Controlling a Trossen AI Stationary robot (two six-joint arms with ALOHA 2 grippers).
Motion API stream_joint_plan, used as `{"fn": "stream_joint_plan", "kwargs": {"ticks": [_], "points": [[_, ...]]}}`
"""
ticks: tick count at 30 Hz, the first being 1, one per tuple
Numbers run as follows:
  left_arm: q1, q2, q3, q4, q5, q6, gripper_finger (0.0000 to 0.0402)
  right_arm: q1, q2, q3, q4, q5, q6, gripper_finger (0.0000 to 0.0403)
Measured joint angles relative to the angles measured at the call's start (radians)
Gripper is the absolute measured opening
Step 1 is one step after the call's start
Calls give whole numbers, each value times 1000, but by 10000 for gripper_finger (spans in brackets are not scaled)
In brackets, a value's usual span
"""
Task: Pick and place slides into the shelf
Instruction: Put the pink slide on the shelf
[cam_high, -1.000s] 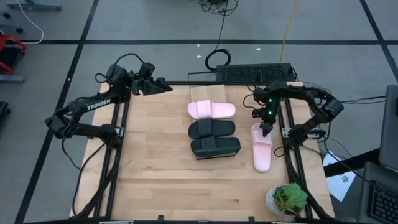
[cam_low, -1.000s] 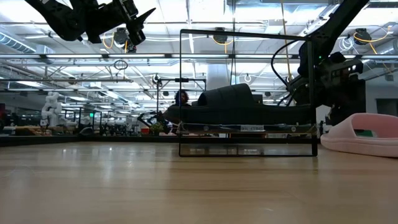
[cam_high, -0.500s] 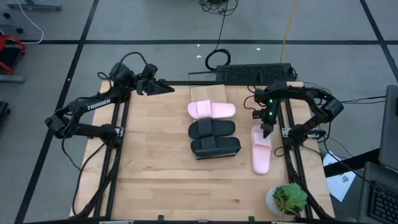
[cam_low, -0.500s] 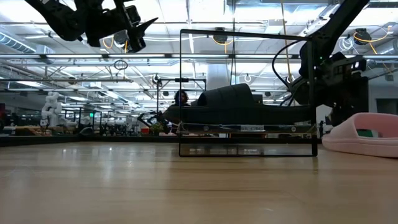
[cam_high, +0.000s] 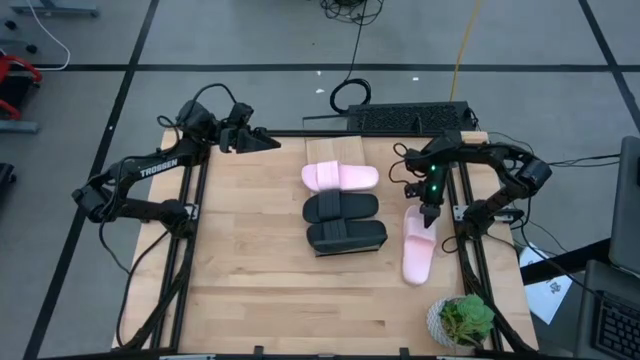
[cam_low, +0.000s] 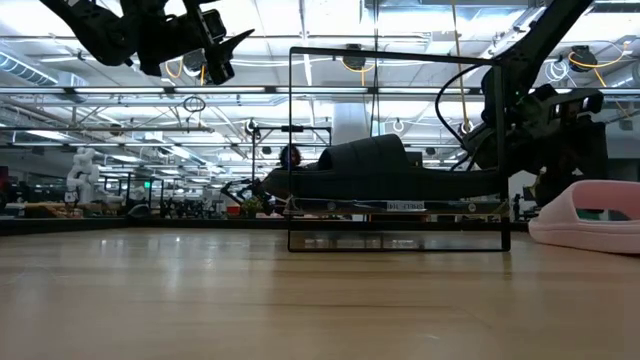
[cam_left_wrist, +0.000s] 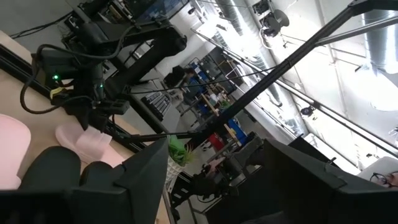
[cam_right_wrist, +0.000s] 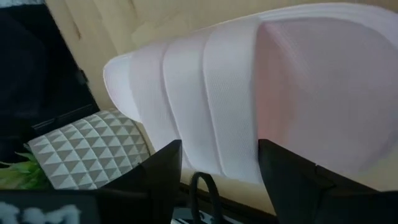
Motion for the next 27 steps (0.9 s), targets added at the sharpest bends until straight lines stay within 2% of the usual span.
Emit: {"fn": "stream_joint_plan", "kwargs": {"ticks": [9,16,27], "points": [[0,0,0,0,0,0,259,5,0,0,12,-4,0,200],[0,0,0,1,-1,-4,259,-4,0,0,67,47,32,200],[0,0,0,0,-14,-7,259,2,0,1,43,-8,1,200]]}}
